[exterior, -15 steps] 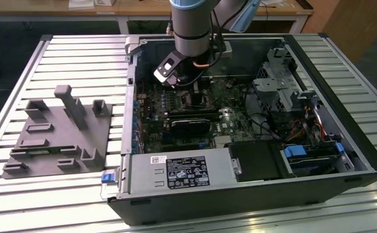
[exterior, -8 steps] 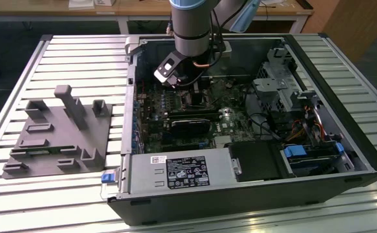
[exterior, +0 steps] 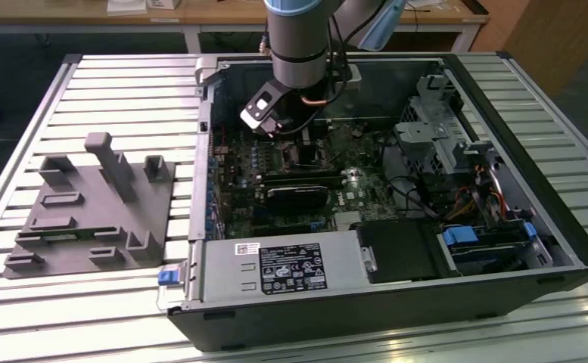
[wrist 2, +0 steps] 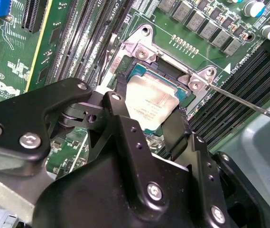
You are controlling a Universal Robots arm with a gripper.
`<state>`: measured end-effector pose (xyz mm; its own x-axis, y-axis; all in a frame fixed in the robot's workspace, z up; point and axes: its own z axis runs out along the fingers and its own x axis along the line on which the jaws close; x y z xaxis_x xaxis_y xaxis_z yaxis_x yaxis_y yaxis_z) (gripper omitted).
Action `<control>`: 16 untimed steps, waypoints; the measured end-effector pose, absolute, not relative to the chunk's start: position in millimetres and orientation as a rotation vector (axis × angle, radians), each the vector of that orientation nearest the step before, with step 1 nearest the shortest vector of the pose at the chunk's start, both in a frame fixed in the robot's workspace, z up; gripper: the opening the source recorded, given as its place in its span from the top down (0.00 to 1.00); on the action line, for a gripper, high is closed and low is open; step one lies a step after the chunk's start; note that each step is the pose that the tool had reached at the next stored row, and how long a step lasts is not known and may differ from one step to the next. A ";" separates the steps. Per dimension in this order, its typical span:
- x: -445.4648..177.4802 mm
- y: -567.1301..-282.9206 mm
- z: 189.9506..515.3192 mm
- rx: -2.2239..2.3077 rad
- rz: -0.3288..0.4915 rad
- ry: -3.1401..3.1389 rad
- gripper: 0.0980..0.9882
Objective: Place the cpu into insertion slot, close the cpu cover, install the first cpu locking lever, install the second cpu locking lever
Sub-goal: 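Place the cpu into insertion slot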
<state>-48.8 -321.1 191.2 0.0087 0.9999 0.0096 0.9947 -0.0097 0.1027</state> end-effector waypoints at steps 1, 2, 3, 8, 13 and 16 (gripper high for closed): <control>-48.7 -321.1 191.2 2.183 0.122 2.163 0.50; -48.6 -321.0 191.1 2.183 0.122 2.163 0.50; -48.4 -321.0 191.0 2.183 0.122 2.163 0.50; -48.1 -320.9 190.9 2.183 0.122 2.163 0.50; -48.2 -321.0 190.1 2.183 0.121 2.163 0.50; -48.1 -320.9 189.9 2.183 0.122 2.163 0.50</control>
<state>-48.1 -320.9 189.9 0.0086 0.9999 0.0097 0.9947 -0.0095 0.1028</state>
